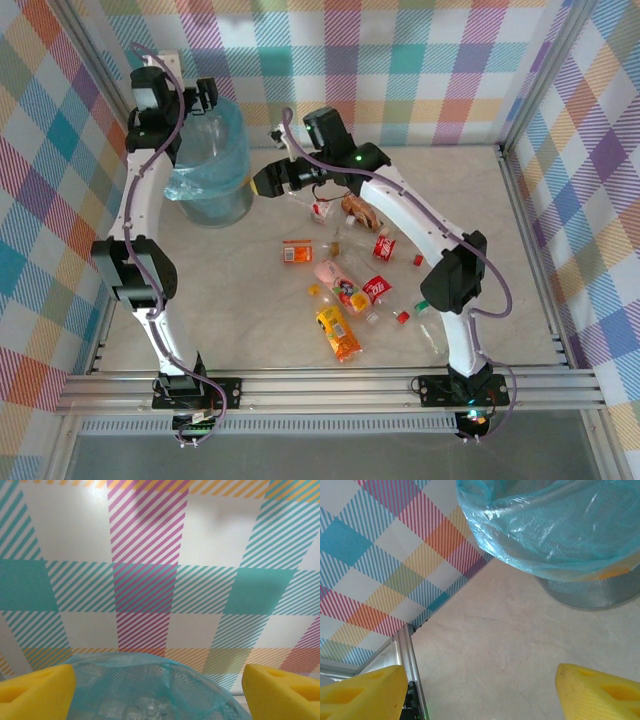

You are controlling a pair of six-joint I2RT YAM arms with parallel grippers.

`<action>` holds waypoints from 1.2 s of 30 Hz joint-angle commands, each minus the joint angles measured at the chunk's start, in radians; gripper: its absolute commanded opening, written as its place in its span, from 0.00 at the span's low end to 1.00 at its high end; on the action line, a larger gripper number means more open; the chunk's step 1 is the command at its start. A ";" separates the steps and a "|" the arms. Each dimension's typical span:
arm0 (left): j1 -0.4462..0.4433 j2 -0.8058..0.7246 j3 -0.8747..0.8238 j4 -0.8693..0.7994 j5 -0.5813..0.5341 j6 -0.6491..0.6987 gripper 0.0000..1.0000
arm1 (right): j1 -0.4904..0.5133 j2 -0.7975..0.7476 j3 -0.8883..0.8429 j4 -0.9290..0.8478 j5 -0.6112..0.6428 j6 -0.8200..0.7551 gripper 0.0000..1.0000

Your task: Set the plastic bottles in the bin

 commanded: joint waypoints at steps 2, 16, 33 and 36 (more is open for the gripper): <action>0.015 -0.106 0.045 -0.126 -0.012 -0.024 0.86 | 0.012 -0.079 -0.017 -0.146 0.059 0.009 0.78; -0.088 -0.427 -0.120 -0.385 0.022 -0.085 0.85 | 0.150 -0.420 -0.503 -0.236 0.326 0.016 0.79; -0.489 -0.952 -0.909 -0.428 0.048 -0.298 0.81 | 0.373 -0.698 -1.074 -0.188 0.514 0.251 0.78; -0.547 -0.993 -0.997 -0.438 0.013 -0.336 0.81 | 0.391 -0.684 -1.136 -0.149 0.529 0.277 0.79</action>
